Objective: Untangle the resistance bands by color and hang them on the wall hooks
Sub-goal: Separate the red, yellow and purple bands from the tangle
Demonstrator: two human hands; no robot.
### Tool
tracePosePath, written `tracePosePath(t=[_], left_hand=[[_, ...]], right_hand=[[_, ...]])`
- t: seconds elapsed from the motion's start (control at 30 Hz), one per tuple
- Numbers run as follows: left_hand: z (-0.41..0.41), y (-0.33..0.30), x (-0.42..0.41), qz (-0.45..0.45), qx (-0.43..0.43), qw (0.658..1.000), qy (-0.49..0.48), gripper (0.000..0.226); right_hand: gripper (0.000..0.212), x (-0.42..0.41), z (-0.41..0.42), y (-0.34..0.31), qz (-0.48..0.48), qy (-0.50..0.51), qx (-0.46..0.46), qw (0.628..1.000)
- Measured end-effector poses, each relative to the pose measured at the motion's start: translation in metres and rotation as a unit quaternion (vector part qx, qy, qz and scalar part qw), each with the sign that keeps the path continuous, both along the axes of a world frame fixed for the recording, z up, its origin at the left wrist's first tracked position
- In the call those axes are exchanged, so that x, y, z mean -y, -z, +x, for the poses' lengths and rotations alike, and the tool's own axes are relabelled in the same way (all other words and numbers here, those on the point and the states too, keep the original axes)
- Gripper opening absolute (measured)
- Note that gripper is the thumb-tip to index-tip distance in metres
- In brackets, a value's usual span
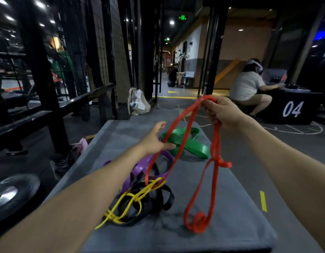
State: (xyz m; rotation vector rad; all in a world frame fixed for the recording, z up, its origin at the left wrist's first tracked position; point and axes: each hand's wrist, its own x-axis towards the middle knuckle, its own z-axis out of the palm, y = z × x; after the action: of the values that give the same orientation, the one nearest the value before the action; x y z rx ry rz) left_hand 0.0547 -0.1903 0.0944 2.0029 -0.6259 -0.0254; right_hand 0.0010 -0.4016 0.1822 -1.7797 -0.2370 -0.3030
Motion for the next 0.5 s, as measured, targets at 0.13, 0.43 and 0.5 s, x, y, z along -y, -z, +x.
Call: tracePosePath(t=[0.13, 0.43, 0.5], left_hand=[[-0.013, -0.020, 0.038, 0.031, -0.026, 0.993, 0.110, 0.050], [0.006, -0.011, 0.007, -0.144, -0.162, 0.976, 0.018, 0.020], [0.011, -0.037, 0.003, -0.239, -0.194, 0.951, -0.009, 0.022]], right_hand=[[0.030, -0.003, 0.000, -0.023, 0.060, -0.021, 0.035, 0.997], [0.032, 0.031, 0.002, -0.014, 0.127, 0.086, 0.031, 0.988], [0.026, 0.026, 0.002, -0.006, 0.067, 0.084, -0.004, 0.994]])
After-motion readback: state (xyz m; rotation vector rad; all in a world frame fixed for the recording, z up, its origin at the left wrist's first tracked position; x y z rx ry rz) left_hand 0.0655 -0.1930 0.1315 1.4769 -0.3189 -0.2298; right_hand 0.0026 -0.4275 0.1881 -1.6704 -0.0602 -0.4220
